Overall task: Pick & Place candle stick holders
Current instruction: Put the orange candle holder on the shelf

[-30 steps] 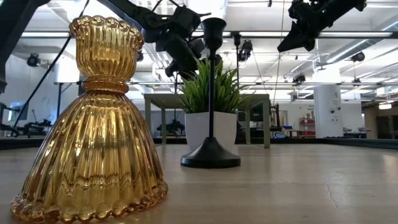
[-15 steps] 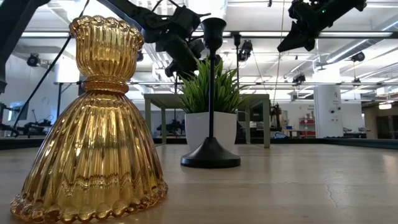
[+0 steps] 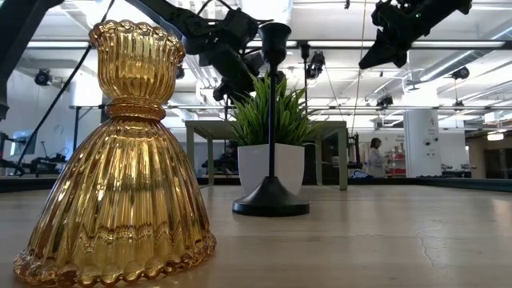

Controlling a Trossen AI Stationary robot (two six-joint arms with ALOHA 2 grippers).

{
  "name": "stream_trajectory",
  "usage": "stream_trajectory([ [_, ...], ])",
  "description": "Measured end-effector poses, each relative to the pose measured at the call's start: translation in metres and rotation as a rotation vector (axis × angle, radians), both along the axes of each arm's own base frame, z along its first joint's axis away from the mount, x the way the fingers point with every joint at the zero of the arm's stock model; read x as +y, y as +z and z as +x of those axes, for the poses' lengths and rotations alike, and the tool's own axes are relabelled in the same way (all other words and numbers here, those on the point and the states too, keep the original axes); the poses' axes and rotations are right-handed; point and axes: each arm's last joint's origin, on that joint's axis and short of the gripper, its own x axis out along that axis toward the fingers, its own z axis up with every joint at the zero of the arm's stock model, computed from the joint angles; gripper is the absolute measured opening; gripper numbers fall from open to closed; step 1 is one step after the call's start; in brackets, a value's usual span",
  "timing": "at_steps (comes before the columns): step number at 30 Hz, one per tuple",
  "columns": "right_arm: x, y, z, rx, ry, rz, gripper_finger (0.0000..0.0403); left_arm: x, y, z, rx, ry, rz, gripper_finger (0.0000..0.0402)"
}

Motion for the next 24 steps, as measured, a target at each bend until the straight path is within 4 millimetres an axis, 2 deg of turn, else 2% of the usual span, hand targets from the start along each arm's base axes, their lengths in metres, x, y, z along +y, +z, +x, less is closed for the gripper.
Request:
stream_trajectory([
  [5,0.0,0.0,0.0,0.001,0.0,0.002,0.0052,-0.01,0.002,-0.001,0.023,-0.015,-0.023,0.0264],
  [11,0.0,0.0,0.0,0.001,0.0,0.001,0.0052,-0.036,0.025,-0.009,0.005,-0.06,-0.036,0.0264],
  [17,0.0,0.0,0.0,0.002,0.0,0.002,0.0052,-0.084,0.046,-0.021,0.07,-0.171,-0.056,0.0258],
  [24,0.001,-0.001,0.0,0.011,0.001,0.009,0.0052,-0.149,0.073,-0.052,0.134,-0.328,-0.05,0.0256],
])
